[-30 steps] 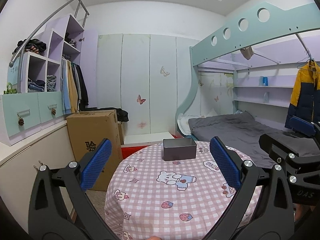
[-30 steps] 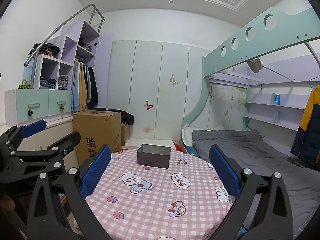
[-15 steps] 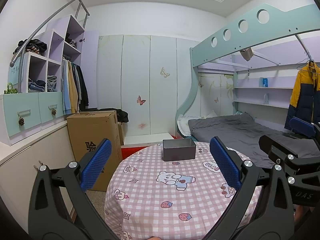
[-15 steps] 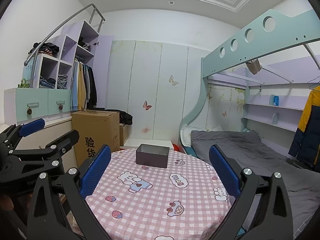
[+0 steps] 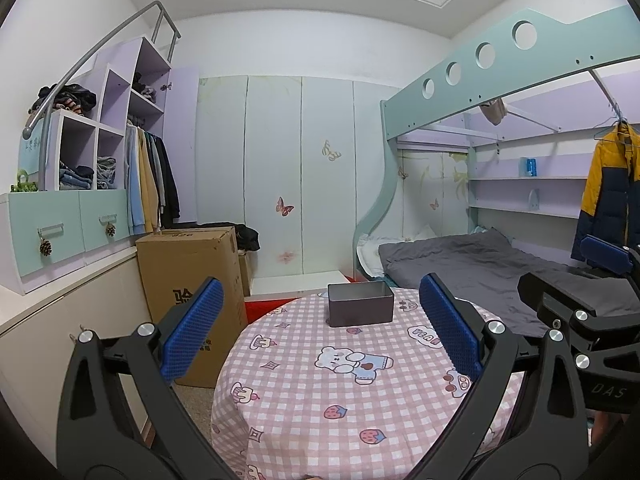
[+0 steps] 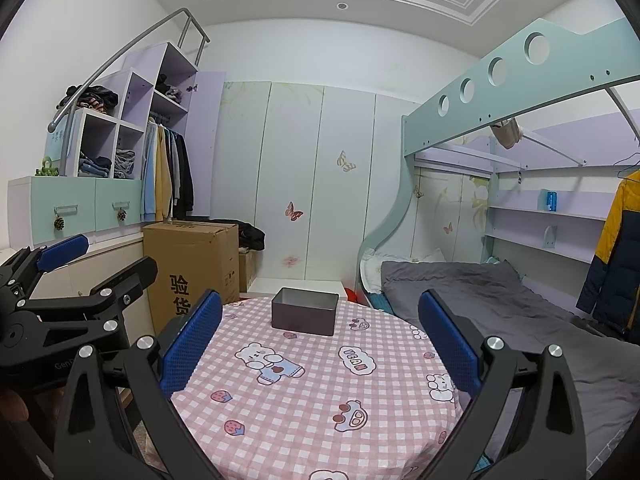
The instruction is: Organize jewelry
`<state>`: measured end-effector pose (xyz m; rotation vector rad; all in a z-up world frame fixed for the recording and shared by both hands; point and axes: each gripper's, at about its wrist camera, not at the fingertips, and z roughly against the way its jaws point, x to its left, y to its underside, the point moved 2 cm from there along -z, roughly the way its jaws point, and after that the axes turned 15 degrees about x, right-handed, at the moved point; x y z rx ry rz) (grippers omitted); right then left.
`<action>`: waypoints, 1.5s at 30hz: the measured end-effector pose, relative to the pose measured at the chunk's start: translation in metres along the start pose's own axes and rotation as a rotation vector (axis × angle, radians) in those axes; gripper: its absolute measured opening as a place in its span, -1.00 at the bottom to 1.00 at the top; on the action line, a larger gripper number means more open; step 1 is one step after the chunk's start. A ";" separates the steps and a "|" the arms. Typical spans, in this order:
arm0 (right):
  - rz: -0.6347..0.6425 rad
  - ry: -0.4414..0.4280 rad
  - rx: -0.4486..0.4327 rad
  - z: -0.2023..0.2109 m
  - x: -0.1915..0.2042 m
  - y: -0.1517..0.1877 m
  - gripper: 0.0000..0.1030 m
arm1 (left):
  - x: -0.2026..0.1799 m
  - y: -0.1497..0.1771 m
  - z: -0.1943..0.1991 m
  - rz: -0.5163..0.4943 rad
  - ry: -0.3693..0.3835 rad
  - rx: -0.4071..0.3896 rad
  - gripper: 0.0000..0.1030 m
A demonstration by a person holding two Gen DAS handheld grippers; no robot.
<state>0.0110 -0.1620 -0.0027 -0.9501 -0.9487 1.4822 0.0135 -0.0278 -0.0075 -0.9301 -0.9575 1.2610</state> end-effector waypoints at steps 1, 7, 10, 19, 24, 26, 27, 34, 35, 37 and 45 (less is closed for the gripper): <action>0.000 0.000 0.000 0.000 0.000 0.000 0.84 | 0.000 0.000 0.000 -0.001 0.001 0.000 0.87; -0.003 0.000 0.004 0.001 0.001 0.000 0.83 | -0.001 0.000 0.000 -0.001 -0.001 0.000 0.87; -0.002 0.002 0.007 0.000 0.001 0.000 0.84 | -0.001 0.001 0.000 -0.002 0.000 0.004 0.87; -0.002 0.001 0.009 -0.001 0.000 0.000 0.83 | 0.001 0.001 -0.002 -0.002 -0.001 0.005 0.87; -0.001 0.002 0.010 0.000 0.000 -0.001 0.84 | 0.001 0.001 -0.002 -0.002 0.000 0.004 0.87; -0.001 0.004 0.010 0.000 0.000 -0.001 0.84 | 0.001 0.001 -0.002 -0.001 0.002 0.006 0.87; 0.000 0.005 0.010 -0.001 -0.001 -0.001 0.84 | 0.001 0.001 -0.002 -0.001 0.003 0.006 0.87; -0.001 0.005 0.011 -0.001 -0.001 -0.001 0.84 | 0.002 0.001 -0.002 -0.002 0.001 0.007 0.87; -0.001 0.006 0.012 -0.001 -0.001 -0.001 0.84 | 0.002 0.001 -0.002 -0.002 0.000 0.006 0.87; -0.001 0.006 0.012 0.000 -0.001 -0.001 0.84 | 0.002 0.001 -0.002 -0.002 0.000 0.006 0.87; -0.001 0.007 0.014 -0.001 -0.003 0.000 0.84 | 0.003 0.001 -0.003 -0.003 -0.002 0.006 0.87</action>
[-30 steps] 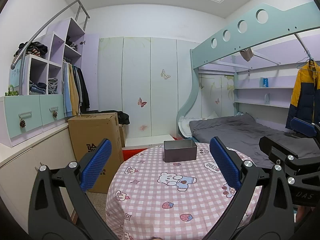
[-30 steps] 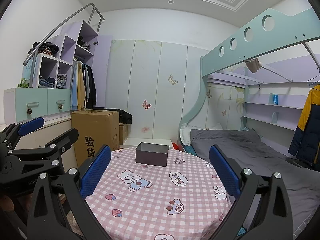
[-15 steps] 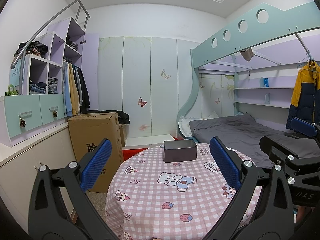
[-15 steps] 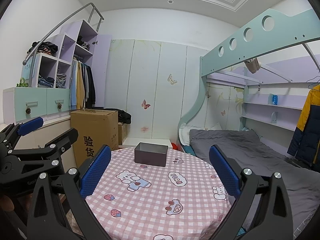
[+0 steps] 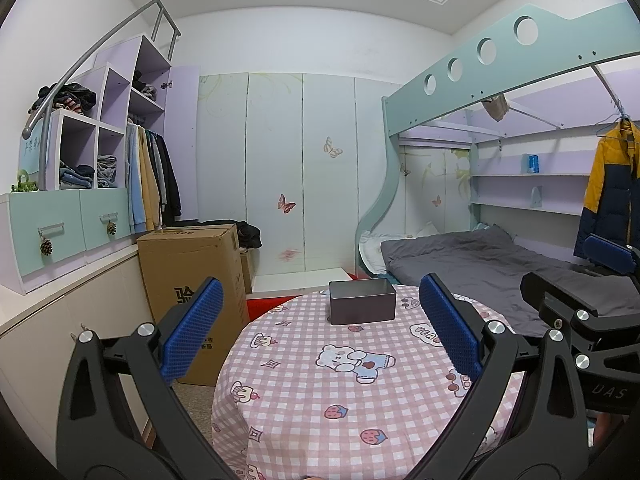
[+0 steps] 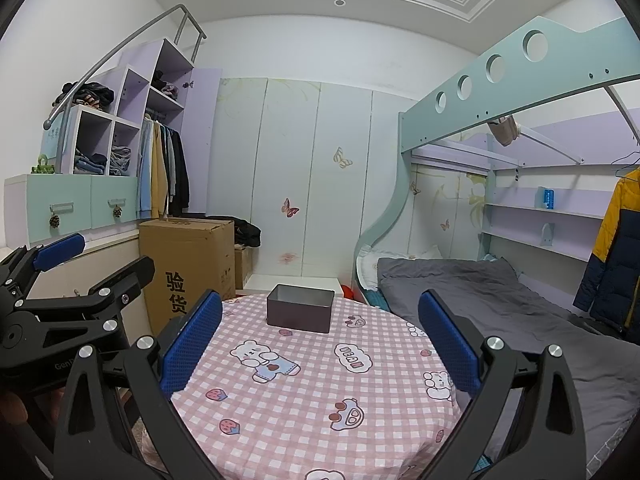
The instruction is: Organize jewelry
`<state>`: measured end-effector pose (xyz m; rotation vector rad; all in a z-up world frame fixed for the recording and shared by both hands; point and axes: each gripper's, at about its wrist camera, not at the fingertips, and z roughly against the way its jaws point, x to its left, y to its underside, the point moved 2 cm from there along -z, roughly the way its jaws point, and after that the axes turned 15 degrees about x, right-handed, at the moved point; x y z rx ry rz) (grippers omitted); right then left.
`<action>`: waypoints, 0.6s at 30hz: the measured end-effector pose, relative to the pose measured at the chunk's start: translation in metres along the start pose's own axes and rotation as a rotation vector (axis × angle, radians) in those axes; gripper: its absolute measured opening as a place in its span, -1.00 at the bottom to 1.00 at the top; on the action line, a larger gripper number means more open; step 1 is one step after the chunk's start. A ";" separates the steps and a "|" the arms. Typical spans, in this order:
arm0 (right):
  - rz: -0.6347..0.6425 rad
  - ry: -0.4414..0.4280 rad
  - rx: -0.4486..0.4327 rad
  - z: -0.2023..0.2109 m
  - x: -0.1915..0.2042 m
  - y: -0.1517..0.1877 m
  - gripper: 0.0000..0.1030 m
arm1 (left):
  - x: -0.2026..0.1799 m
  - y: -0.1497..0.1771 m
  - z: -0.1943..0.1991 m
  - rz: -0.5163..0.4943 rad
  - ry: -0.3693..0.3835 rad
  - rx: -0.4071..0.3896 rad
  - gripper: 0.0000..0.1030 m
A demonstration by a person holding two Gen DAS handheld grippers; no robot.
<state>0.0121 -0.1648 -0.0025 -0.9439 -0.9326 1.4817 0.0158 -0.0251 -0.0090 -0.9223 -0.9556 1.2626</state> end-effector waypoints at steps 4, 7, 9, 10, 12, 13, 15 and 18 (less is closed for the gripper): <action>-0.002 0.004 0.002 0.001 -0.003 0.002 0.84 | 0.002 0.001 -0.001 0.000 0.000 0.001 0.87; -0.002 0.004 0.003 0.001 -0.003 0.002 0.84 | 0.002 0.001 -0.001 0.000 -0.001 0.003 0.87; -0.003 0.003 0.003 0.001 -0.003 0.002 0.84 | 0.002 0.001 -0.001 -0.001 -0.003 0.003 0.87; -0.004 0.003 0.004 0.000 -0.004 0.001 0.84 | 0.002 0.001 -0.001 0.000 -0.003 0.004 0.87; -0.004 0.005 0.006 -0.001 -0.005 0.002 0.84 | 0.002 0.002 -0.002 0.000 -0.001 0.005 0.87; -0.004 0.006 0.005 0.000 -0.006 0.002 0.84 | 0.003 0.002 -0.001 0.000 -0.001 0.005 0.87; -0.004 0.004 0.006 -0.001 -0.006 0.001 0.84 | 0.003 0.001 -0.001 -0.001 -0.003 0.004 0.87; -0.006 0.005 0.007 -0.001 -0.006 0.002 0.84 | 0.003 0.002 -0.002 -0.001 -0.003 0.004 0.87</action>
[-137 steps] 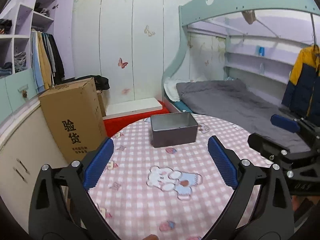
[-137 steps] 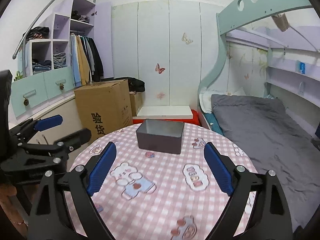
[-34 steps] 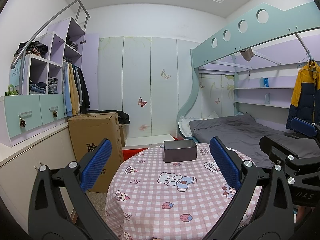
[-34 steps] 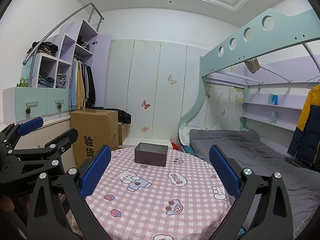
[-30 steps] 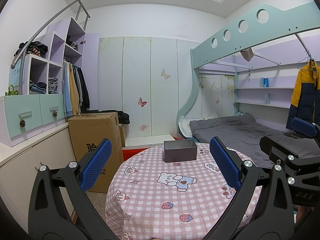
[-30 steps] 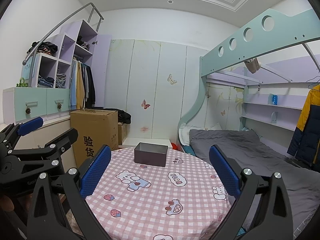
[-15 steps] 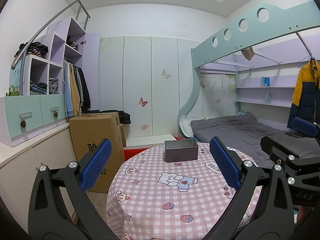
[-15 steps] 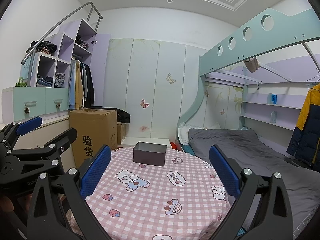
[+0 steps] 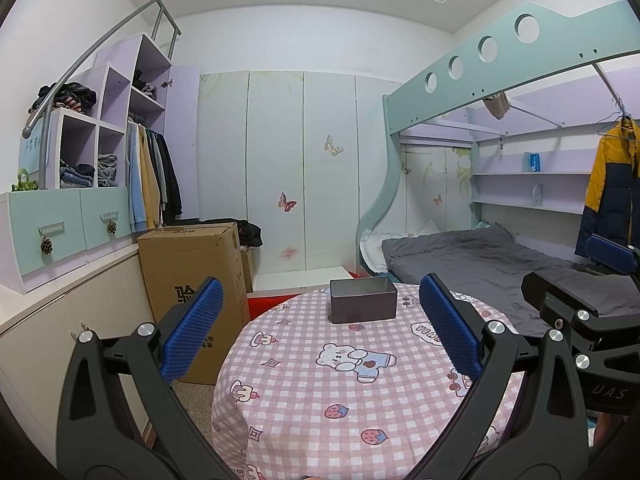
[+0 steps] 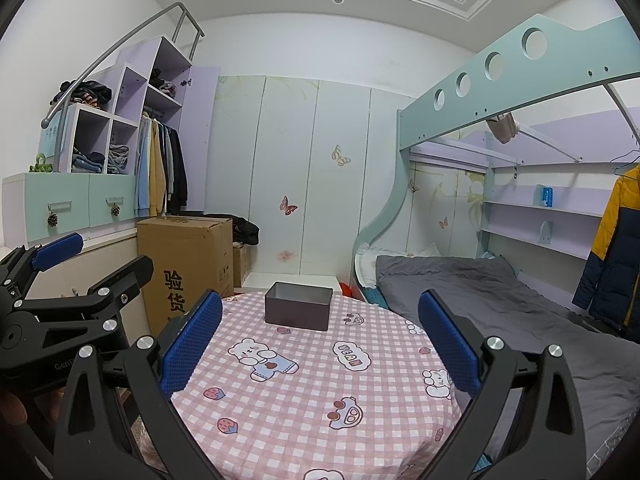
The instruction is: Organize jewelry
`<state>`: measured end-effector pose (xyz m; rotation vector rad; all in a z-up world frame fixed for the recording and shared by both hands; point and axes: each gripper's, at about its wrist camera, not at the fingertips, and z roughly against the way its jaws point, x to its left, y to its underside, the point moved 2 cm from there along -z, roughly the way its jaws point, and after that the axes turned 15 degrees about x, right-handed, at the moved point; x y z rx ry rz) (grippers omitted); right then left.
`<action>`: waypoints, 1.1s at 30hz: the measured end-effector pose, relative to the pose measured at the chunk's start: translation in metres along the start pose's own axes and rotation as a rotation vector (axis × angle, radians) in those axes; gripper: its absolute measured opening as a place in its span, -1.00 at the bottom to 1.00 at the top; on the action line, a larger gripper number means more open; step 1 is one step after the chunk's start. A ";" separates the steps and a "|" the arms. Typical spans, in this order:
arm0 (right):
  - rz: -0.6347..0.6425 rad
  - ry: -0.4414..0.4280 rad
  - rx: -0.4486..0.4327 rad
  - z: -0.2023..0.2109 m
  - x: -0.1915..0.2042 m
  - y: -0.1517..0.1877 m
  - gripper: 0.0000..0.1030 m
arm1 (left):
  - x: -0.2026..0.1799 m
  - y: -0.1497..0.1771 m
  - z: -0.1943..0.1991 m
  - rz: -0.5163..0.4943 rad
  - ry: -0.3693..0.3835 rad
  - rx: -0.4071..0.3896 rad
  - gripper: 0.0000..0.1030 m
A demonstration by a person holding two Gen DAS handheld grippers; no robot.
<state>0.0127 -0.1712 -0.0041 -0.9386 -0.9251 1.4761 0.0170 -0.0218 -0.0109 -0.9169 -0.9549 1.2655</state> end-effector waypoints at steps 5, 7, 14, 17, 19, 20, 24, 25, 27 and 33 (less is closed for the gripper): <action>0.000 -0.001 0.002 -0.001 -0.001 0.000 0.84 | 0.000 0.000 -0.001 0.000 -0.001 0.001 0.87; -0.001 -0.001 0.003 -0.001 -0.002 0.001 0.84 | -0.001 0.000 -0.001 0.000 0.000 0.003 0.87; -0.004 0.002 0.007 -0.005 -0.002 0.000 0.84 | 0.000 0.001 -0.001 -0.001 0.001 0.006 0.87; -0.011 0.004 0.010 -0.008 -0.003 0.002 0.84 | 0.000 0.001 -0.003 -0.001 0.000 0.009 0.87; -0.014 0.005 0.012 -0.009 -0.002 0.002 0.84 | 0.000 0.001 -0.006 -0.001 -0.001 0.010 0.87; -0.015 0.007 0.012 -0.010 -0.002 0.002 0.84 | 0.000 0.001 -0.007 -0.001 0.000 0.012 0.87; -0.019 0.011 0.013 -0.014 -0.001 0.002 0.84 | -0.002 0.001 -0.011 -0.004 0.000 0.017 0.87; -0.020 0.013 0.012 -0.016 -0.002 0.002 0.84 | -0.002 0.001 -0.013 -0.005 -0.001 0.018 0.87; -0.024 0.015 0.016 -0.021 -0.002 0.003 0.84 | -0.003 0.001 -0.019 -0.009 -0.001 0.025 0.87; -0.036 0.019 0.045 -0.042 -0.006 0.005 0.84 | -0.007 0.002 -0.046 -0.016 0.003 0.065 0.87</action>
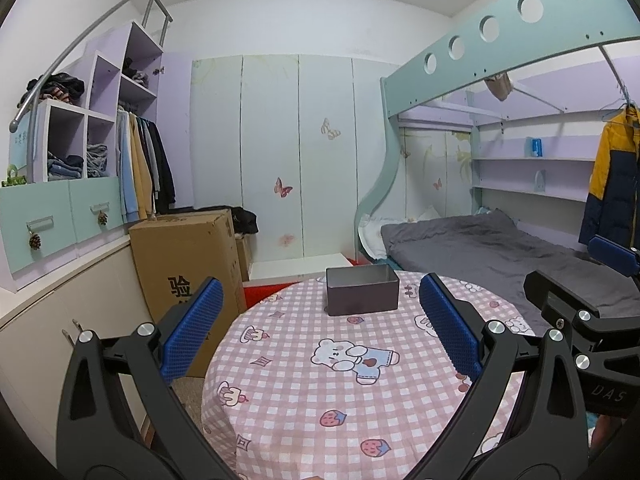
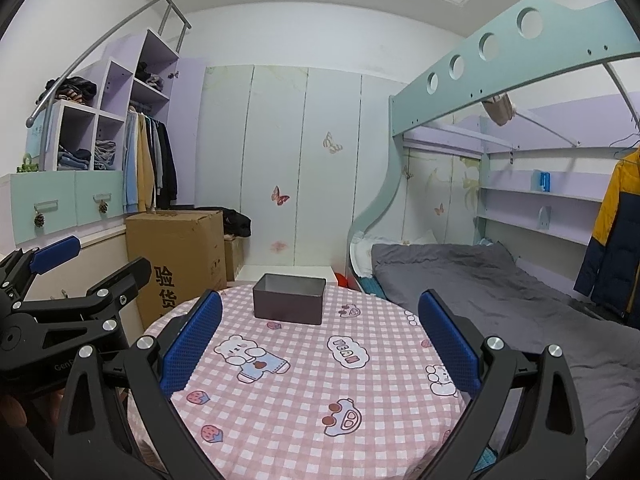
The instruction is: Organize jewelry
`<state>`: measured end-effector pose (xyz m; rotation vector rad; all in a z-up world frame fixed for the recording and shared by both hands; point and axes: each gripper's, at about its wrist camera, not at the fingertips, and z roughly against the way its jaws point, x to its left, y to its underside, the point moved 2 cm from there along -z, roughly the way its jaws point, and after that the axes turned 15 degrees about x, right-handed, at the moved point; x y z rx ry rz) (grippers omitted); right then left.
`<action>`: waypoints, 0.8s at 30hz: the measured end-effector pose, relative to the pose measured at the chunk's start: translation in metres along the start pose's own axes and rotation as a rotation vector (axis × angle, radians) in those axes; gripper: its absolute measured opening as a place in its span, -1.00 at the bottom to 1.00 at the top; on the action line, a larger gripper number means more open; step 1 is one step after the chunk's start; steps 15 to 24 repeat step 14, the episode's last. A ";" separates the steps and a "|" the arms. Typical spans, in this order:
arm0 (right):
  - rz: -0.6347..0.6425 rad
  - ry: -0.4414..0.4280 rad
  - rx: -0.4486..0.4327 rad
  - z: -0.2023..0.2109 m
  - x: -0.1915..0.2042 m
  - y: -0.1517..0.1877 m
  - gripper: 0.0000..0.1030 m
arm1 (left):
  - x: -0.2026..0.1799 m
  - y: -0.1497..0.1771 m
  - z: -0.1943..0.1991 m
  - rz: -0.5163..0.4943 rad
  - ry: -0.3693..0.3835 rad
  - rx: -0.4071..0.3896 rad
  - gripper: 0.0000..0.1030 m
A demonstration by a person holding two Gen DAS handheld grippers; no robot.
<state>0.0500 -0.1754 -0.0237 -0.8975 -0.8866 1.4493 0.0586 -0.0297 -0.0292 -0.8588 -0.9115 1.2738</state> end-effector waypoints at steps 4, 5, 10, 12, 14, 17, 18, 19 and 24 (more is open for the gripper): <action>-0.010 0.007 0.020 -0.017 -0.004 0.000 0.84 | -0.003 -0.001 -0.024 -0.001 0.011 0.033 0.87; -0.013 0.009 0.026 -0.023 -0.004 0.000 0.84 | -0.004 -0.002 -0.030 0.000 0.013 0.041 0.87; -0.030 0.004 0.070 -0.052 -0.010 0.000 0.84 | -0.007 -0.003 -0.059 -0.002 0.014 0.082 0.87; -0.033 0.006 0.087 -0.062 -0.011 0.001 0.84 | -0.009 -0.002 -0.075 -0.006 0.014 0.108 0.87; -0.037 0.005 0.110 -0.075 -0.013 0.001 0.84 | -0.011 -0.001 -0.091 -0.008 0.019 0.137 0.87; -0.037 0.005 0.110 -0.075 -0.013 0.001 0.84 | -0.011 -0.001 -0.091 -0.008 0.019 0.137 0.87; -0.037 0.005 0.110 -0.075 -0.013 0.001 0.84 | -0.011 -0.001 -0.091 -0.008 0.019 0.137 0.87; -0.037 0.005 0.110 -0.075 -0.013 0.001 0.84 | -0.011 -0.001 -0.091 -0.008 0.019 0.137 0.87; -0.037 0.005 0.110 -0.075 -0.013 0.001 0.84 | -0.011 -0.001 -0.091 -0.008 0.019 0.137 0.87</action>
